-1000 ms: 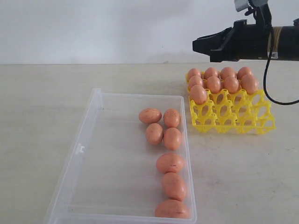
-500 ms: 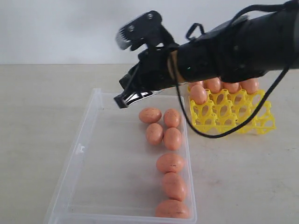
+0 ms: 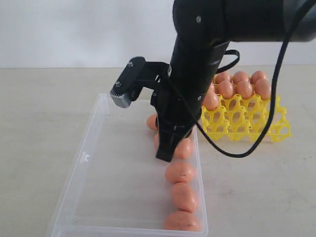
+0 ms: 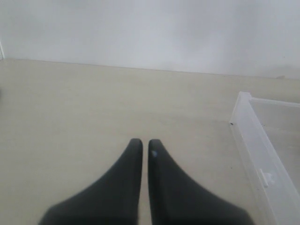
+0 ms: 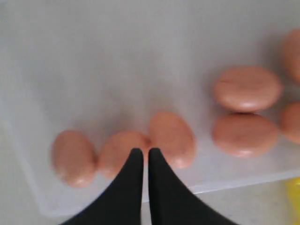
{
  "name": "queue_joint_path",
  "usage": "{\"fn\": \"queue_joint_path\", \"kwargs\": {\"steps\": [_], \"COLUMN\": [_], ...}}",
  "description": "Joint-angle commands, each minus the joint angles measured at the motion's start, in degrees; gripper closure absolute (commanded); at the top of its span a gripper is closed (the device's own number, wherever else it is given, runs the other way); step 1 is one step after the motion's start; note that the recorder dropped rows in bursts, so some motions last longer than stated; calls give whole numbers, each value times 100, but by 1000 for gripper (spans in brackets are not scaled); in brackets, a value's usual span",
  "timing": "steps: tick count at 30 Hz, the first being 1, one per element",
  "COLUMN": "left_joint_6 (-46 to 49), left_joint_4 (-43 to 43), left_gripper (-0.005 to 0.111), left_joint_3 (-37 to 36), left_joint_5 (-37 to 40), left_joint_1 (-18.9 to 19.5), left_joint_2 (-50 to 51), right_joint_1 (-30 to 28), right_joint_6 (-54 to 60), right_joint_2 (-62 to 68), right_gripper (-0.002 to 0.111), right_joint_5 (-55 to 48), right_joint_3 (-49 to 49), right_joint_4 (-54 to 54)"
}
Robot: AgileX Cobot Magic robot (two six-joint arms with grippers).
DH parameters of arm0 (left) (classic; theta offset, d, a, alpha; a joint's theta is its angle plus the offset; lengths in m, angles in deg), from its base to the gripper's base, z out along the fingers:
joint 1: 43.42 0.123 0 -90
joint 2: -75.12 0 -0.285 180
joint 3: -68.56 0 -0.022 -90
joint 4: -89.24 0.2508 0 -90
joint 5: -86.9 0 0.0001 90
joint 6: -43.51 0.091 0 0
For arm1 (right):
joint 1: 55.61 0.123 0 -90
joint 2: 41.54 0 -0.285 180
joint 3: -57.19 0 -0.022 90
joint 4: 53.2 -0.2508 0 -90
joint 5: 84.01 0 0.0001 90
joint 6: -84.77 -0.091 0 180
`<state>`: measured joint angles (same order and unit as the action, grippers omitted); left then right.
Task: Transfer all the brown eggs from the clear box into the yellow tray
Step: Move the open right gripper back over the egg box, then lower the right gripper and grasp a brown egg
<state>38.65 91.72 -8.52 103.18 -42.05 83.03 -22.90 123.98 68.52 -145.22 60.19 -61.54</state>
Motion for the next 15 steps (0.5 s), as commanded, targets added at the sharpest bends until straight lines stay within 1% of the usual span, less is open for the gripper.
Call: {"fn": "queue_joint_path", "kwargs": {"steps": [1,3,4,5,6,7,9,12,14,15], "left_joint_6": [13,13,13,13,13,13,13,13,13,13], "left_joint_4": [-14,-14,-14,-14,-14,-14,-14,-14,-14,-14], "left_gripper": [103,103,103,103,103,103,103,103,103,103], "left_joint_3": [-15,-15,-15,-15,-15,-15,-15,-15,-15,-15], "left_joint_5": [-37,-37,-37,-37,-37,-37,-37,-37,-37,-37], "left_joint_1": [20,20,20,20,20,20,20,20,20,20], "left_joint_2": [-12,-12,-12,-12,-12,-12,-12,-12,-12,-12], "right_joint_1": [-306,-306,-295,-271,-245,-232,-219,-219,-219,-219], "right_joint_6": [1058,1141,1294,1634,1739,1774,1774,1569,1047,1014], "right_joint_2": [29,38,64,117,157,261,531,845,993,1023], "right_gripper": [109,107,104,96,90,78,65,65,65,65], "right_joint_5": [-554,-310,-229,-214,-214,-116,203,408,363,352], "right_joint_3": [210,210,210,210,210,210,210,210,210,210], "right_joint_4": [-918,-869,-869,-883,-868,-868,-815,-409,-273,-261]}}
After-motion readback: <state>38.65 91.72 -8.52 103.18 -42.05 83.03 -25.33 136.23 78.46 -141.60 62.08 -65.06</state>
